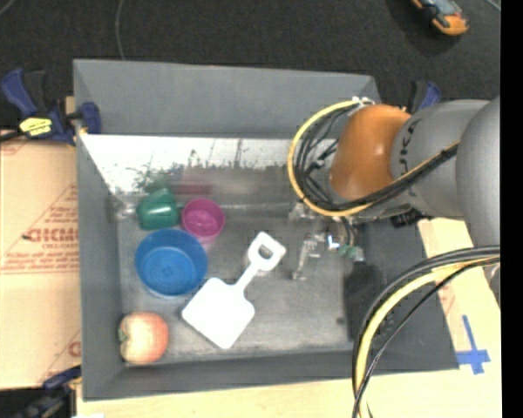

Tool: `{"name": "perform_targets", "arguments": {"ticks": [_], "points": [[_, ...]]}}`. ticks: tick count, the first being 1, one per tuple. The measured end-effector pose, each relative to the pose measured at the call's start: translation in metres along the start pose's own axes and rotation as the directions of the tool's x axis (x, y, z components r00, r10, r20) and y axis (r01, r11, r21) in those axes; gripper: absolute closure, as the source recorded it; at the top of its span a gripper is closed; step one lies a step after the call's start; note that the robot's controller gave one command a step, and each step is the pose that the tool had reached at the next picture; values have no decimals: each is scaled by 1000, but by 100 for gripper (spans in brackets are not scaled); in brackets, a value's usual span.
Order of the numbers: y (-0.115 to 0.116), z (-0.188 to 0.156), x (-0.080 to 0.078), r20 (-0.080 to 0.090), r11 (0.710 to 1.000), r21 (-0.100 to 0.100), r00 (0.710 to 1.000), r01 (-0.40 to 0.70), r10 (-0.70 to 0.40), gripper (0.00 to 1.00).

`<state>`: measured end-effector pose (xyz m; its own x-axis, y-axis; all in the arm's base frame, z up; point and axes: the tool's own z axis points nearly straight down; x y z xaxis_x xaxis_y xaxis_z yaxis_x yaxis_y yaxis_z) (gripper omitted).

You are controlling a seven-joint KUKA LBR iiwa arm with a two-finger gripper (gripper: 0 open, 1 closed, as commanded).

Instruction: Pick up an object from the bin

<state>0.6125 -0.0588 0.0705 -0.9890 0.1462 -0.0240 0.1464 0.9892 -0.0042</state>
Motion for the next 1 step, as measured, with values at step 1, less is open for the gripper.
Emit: {"name": "perform_targets", "arguments": {"ticks": [1], "points": [[59, -2, 42, -11, 1000, -7, 1000, 26, -26, 0]]}}
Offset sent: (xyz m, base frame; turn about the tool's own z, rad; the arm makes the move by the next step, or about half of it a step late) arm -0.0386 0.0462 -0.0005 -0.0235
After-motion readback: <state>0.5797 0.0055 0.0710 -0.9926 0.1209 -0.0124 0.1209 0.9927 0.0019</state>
